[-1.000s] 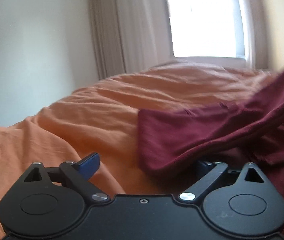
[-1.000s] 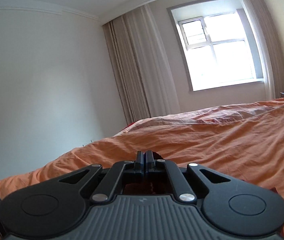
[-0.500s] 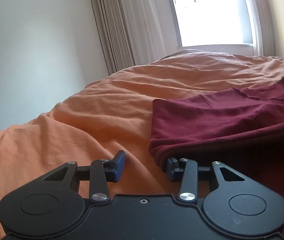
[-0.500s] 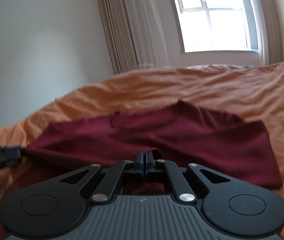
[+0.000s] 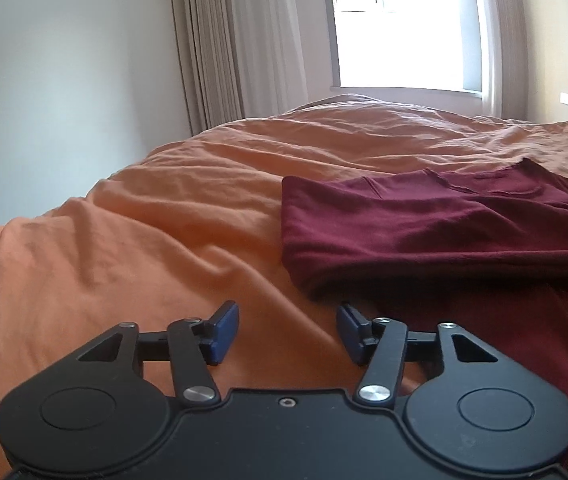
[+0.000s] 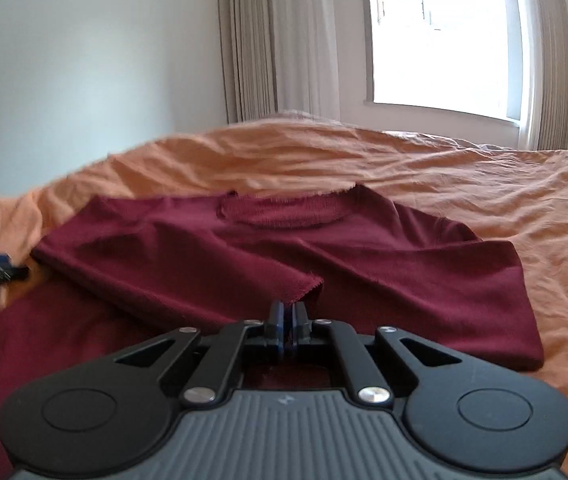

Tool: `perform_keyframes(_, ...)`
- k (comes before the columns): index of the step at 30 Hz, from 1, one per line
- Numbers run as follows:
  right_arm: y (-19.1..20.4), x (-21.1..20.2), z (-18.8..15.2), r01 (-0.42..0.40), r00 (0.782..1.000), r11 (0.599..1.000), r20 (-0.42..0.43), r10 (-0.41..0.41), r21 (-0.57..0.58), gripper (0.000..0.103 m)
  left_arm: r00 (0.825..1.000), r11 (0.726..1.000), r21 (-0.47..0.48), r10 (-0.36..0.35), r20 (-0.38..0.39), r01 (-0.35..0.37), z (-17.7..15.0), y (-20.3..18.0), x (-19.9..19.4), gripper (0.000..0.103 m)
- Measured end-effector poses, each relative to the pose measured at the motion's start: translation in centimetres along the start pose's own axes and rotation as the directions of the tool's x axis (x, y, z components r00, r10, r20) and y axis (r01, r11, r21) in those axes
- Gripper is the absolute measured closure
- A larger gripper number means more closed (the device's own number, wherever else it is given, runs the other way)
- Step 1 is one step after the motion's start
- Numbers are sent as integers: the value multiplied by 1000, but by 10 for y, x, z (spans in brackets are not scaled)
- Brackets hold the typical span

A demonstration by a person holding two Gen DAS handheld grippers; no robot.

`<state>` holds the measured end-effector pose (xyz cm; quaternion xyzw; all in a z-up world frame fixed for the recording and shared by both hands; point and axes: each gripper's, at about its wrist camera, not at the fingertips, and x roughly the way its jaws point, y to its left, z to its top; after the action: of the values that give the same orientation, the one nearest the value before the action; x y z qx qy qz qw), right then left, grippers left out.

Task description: Fold small clothes

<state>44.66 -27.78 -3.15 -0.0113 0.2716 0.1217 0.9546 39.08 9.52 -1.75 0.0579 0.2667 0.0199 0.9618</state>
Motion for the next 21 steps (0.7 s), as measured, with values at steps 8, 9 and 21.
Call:
perform_keyframes(8, -3, -34, -32, 46, 998, 998, -46, -47, -32, 43, 998, 998, 2, -60, 23, 60, -22, -5, -60, 9)
perform_keyframes(9, -4, -42, -36, 53, 997, 998, -48, -55, -30, 37, 996, 997, -2, -83, 23, 83, -25, -7, -68, 8)
perform_keyframes(21, -5, -164, -138, 145, 989, 981, -24, -143, 130, 0, 948, 951, -80, -305, -94, 298, -91, -30, -119, 1)
